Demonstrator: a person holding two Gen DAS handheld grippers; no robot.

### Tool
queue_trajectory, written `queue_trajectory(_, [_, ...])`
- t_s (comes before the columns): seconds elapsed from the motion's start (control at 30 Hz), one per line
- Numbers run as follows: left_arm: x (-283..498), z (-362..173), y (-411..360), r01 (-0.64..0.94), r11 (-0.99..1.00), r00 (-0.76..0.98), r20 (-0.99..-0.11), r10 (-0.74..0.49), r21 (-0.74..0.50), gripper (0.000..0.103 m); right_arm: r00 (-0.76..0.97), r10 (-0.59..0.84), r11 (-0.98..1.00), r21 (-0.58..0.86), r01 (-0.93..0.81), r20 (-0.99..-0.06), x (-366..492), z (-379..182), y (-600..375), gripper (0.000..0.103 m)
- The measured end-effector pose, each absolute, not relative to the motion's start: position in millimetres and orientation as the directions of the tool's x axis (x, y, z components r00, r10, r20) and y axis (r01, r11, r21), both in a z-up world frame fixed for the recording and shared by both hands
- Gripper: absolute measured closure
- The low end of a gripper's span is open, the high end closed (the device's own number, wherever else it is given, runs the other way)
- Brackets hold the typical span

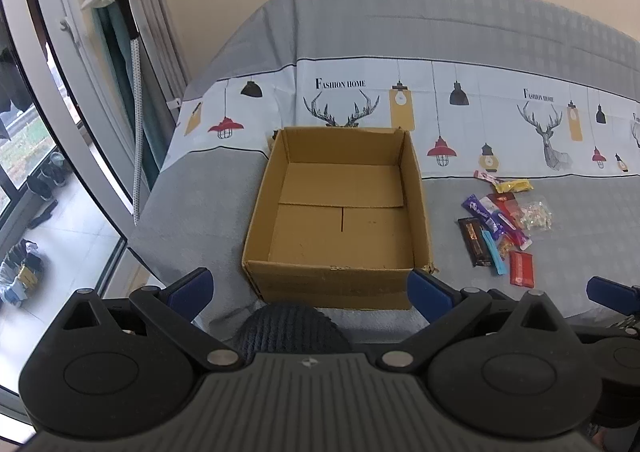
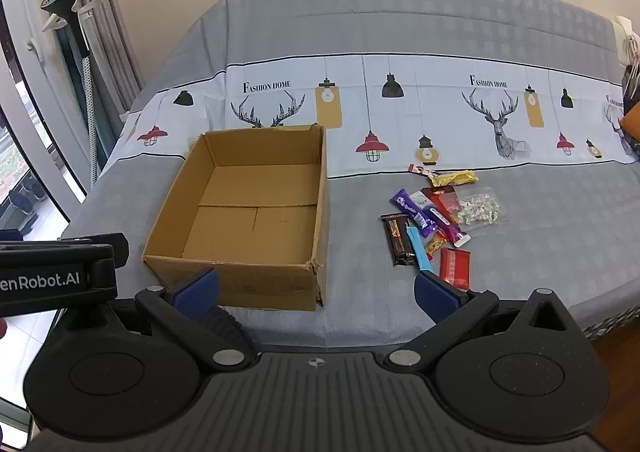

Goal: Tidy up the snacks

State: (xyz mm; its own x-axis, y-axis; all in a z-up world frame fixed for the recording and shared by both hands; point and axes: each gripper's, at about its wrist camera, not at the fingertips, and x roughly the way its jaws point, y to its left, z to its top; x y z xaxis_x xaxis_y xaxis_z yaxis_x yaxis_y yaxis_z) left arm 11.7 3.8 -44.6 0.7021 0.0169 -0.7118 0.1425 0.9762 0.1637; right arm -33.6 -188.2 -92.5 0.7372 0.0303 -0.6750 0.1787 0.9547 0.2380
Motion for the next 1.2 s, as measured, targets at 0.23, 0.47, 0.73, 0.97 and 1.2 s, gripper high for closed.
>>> queue_trajectory(0.23, [23.6,-69.6,-18.2,0.201,0.963,0.692,-0.721,-0.01,0.18,0.0,0.759,0.043,0.948,0.268,0.175,-0.649,-32.9,-118.6,-202.7,0.0])
queue_trajectory(0.47, [47.2,-159.0,-70.2,0.32,0.933,0.676,-0.729,-0.102,0.167,0.0,0.82,0.021,0.944,0.281,0.171,-0.572,-30.9,-201.0,-240.7,0.0])
queue_trajectory(0.73, [89.7,-243.5,-141.4,0.457,0.887,0.619,-0.741,-0.261,0.07,0.0,0.773,-0.004,0.939,0.263,0.22,-0.634,-4.7,-293.3,-311.5,0.0])
queue_trajectory(0.97, [161.8,-301.1,-210.6,0.52,0.846,0.516,-0.747,-0.419,-0.116,0.013,0.78,0.041,0.91,0.346,0.229,-0.625,33.3,-339.4,-391.2,0.023])
queue_trajectory(1.2, [233.6,-376.4,-227.0,0.425,0.863,0.382,-0.811,-0.444,-0.272,0.046,0.73,0.229,0.938,0.347,0.013,-0.644,87.2,-366.8,-393.1,0.058])
